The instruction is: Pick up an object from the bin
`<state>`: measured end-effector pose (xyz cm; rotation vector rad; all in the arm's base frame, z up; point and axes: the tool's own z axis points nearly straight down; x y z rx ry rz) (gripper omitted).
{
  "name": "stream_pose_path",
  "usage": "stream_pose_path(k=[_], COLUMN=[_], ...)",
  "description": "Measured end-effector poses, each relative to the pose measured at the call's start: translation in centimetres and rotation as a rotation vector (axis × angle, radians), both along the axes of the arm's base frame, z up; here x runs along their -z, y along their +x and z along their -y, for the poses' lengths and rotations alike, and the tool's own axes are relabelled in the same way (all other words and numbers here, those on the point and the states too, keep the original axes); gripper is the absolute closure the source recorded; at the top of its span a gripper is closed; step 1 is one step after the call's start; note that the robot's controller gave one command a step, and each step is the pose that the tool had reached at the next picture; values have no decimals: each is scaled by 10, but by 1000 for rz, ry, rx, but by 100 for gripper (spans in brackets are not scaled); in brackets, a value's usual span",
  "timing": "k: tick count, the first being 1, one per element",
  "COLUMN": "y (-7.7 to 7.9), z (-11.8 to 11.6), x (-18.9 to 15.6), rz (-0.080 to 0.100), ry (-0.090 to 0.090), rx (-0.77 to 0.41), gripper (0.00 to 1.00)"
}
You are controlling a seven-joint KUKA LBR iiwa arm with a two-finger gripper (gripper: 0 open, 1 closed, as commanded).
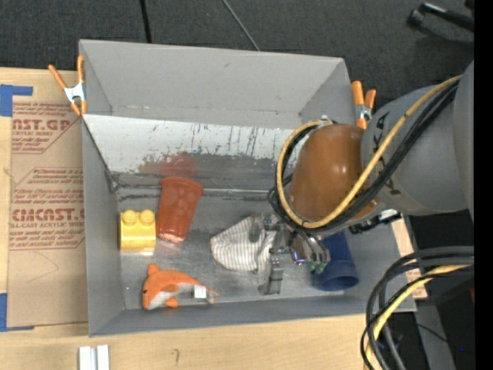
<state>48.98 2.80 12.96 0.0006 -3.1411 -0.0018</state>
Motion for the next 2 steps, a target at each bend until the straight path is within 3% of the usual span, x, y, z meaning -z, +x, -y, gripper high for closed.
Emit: stream_pose_path(k=[1,2], y=[32,32], z=[-2,-2], x=[56,56], rz=[0,0], ry=[0,0], rx=[147,147], gripper=[100,100])
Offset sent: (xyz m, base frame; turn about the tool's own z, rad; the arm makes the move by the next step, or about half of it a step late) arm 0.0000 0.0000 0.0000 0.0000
